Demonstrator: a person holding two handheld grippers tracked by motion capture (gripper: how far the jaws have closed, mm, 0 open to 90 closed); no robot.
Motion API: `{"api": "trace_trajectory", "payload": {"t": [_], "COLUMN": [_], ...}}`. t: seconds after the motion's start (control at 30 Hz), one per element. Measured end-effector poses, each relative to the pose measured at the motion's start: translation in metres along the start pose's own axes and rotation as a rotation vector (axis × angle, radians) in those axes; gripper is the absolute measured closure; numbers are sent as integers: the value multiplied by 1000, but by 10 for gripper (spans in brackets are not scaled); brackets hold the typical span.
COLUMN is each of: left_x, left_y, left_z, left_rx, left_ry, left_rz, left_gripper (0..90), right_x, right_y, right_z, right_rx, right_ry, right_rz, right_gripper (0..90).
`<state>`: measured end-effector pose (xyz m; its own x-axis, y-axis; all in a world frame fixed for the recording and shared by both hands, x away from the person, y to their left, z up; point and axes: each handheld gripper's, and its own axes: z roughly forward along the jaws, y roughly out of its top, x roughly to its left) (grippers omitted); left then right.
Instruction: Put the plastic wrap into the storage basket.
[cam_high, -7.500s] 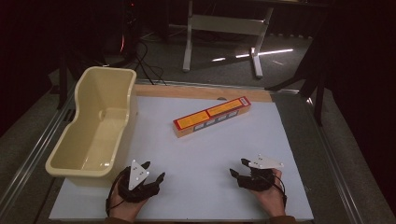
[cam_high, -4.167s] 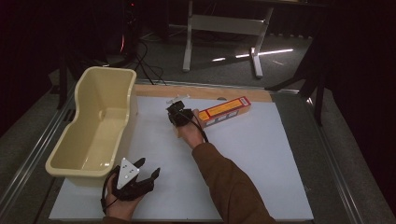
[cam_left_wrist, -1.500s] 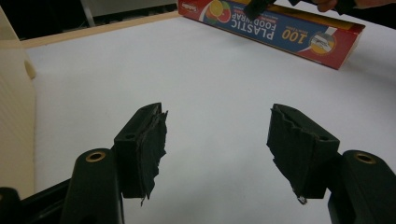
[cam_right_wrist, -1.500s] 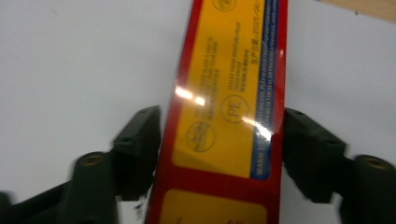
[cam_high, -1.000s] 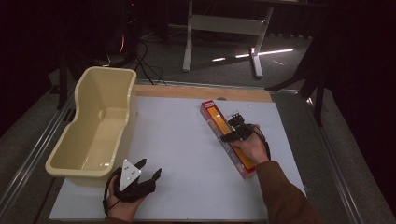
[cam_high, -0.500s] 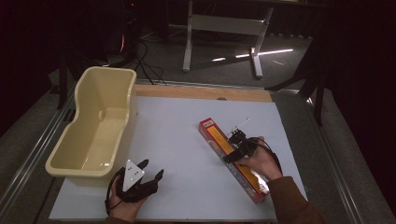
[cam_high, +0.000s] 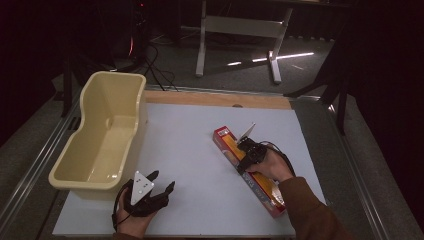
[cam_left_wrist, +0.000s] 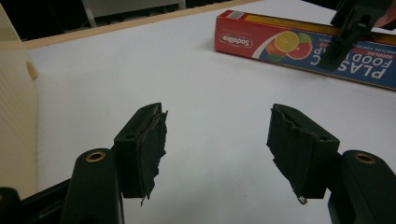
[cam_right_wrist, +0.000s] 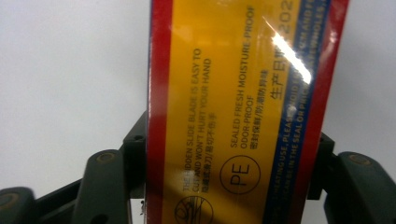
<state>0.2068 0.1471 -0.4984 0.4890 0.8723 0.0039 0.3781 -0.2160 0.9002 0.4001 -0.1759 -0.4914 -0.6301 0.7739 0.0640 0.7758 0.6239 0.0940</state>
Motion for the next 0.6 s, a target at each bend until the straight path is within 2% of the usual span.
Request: {"api": "trace_trajectory", "payload": {"t": [0.1, 0.17, 0.3, 0.6], "left_x": [0, 1, 0, 0], "left_y": [0, 0, 0, 0], "left_z": [0, 0, 0, 0], "left_rx": [0, 1, 1, 2], "left_ry": [1, 1, 1, 1], "left_rz": [0, 2, 1, 2], "left_gripper": [364, 364, 364, 365], "right_x": [1, 0, -3, 0], "right_y": [1, 2, 1, 2], "right_z": [0, -1, -2, -14], "right_rx": [10, 9, -2, -75], "right_ry": [-6, 12, 90, 254], "right_rz": [13, 32, 83, 137], "right_gripper": [403, 406, 408, 409]}}
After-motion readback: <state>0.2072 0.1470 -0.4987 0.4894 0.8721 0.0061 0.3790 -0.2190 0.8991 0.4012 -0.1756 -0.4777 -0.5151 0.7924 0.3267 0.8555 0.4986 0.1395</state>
